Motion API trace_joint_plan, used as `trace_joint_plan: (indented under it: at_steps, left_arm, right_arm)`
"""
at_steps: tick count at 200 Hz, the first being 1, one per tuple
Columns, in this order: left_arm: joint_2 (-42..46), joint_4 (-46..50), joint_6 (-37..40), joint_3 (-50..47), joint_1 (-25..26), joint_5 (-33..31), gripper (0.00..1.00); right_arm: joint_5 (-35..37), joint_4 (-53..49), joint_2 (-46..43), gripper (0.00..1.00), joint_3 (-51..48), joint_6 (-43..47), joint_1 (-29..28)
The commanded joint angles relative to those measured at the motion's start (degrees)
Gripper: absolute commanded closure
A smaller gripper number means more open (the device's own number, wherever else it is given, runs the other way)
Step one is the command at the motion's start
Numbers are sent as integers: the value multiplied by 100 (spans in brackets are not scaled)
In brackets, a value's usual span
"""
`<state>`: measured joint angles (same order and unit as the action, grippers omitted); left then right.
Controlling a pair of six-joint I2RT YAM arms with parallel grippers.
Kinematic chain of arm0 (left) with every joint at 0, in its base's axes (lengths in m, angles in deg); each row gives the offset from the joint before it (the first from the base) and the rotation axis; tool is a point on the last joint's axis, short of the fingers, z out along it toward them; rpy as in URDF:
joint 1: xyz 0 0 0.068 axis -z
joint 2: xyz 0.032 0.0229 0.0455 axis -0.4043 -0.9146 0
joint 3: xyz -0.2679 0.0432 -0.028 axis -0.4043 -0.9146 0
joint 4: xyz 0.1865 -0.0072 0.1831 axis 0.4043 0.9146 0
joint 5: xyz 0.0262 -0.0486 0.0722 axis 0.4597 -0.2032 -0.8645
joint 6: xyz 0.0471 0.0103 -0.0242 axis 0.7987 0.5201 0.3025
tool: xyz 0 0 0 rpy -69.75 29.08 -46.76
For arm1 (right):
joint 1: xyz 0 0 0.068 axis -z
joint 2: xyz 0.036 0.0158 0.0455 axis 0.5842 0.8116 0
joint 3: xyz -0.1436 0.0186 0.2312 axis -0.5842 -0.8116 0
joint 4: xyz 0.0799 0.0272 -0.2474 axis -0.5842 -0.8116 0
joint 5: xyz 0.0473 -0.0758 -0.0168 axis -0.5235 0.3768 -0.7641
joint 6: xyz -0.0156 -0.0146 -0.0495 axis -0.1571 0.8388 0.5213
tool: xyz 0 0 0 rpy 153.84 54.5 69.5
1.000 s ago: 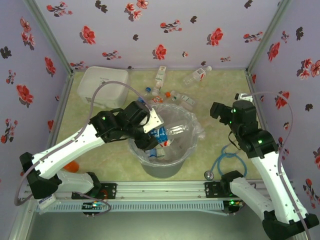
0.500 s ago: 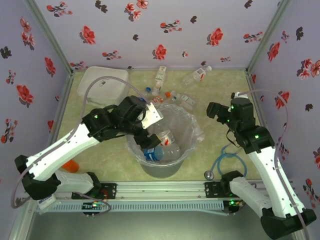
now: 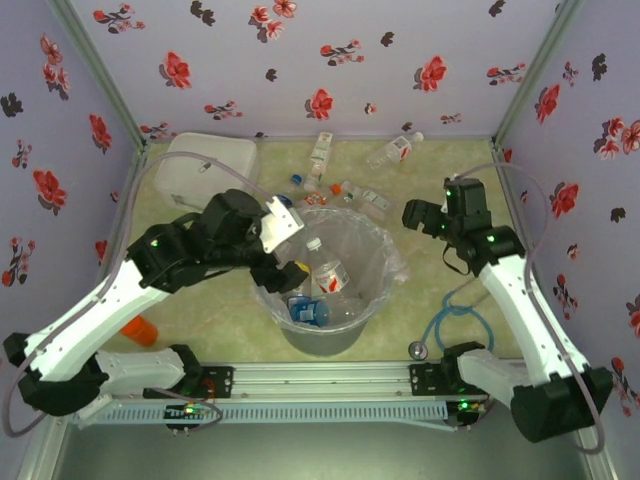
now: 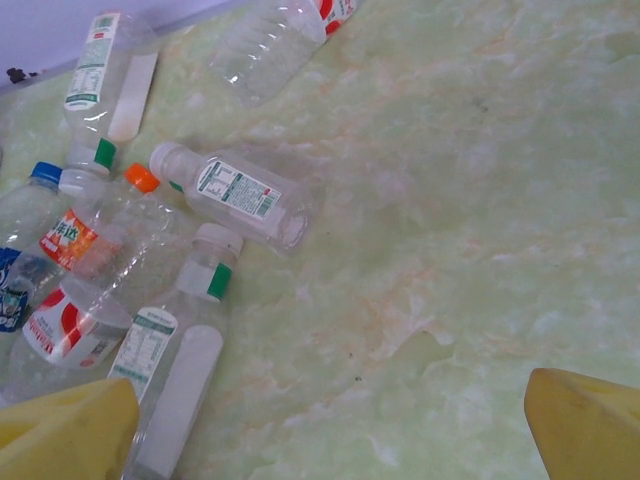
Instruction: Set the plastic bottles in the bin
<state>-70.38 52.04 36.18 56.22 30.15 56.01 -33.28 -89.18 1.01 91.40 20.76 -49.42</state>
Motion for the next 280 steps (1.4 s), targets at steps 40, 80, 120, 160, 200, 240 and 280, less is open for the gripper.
trace_joint_plan:
  at_steps: [40,80,120,160,200,240,280]
  left_arm:
    - [790,-401,-1582,-197,-1796,561,7]
    - [1162,-38,-2133,-570,-2464,469,6]
    - [1540,225,-2391,-1093,-2778,494,5]
    - [1711,261,-2415,-1162,-2789,601,5]
    - [1679,267,-2657,-1203,-2787,696,5]
    - [1607,65,-2757,-1288,-2760,1113,7]
    - [1302,98,-2677,-1233,-2403,896,16]
  right_arm:
    - [-373,1577,2742,0,1626,-1109,621]
    - [-752,2253,4848,1,3063,-2021,646]
    - [-907,2026,6351,0,4564,-2300,603]
    - [-998,1553,7435,0,5843,-2272,573]
    - [-1166,1232,8115,0,6681,-2353,529]
    - [-1134,824,8694,1,7384,-2371,531]
    - [-1072,547,8729,15,7485,-2041,554]
